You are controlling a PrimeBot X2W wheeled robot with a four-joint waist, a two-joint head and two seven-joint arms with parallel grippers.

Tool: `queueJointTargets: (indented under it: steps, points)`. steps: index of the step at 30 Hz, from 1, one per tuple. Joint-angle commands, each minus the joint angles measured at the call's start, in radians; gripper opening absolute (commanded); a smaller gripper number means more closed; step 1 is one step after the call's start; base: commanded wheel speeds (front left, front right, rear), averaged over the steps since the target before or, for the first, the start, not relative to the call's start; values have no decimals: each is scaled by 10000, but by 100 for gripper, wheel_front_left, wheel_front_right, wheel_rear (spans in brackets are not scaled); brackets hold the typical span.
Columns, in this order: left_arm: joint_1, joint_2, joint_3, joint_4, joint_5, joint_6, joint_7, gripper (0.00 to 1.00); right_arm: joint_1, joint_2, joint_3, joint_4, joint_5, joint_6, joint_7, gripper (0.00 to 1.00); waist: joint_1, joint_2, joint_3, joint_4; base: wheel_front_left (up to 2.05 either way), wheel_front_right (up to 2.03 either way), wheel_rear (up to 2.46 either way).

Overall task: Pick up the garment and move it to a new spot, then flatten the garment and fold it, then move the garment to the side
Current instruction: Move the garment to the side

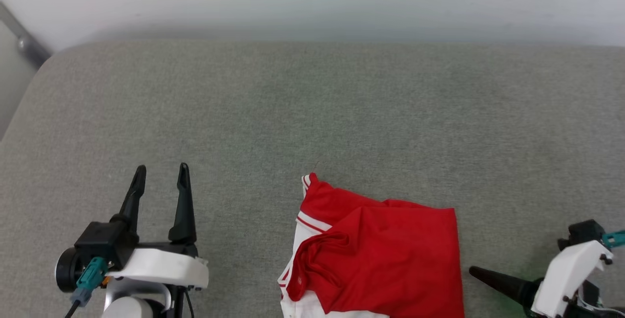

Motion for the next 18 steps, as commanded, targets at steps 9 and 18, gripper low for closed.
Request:
queueJointTargets:
  steps: [9,18]
  points:
    - [-537,-503,197,409,391,-590,-55,100,-829,315,823,1641,1322,-8,-23,100,0,0,438,581,0,0,0]
    - [-248,-689,404,776,682,-770,-54,100,-1304,76,1900,2012,1418,-2,-726,0,0,0,-55,463,0,0,0]
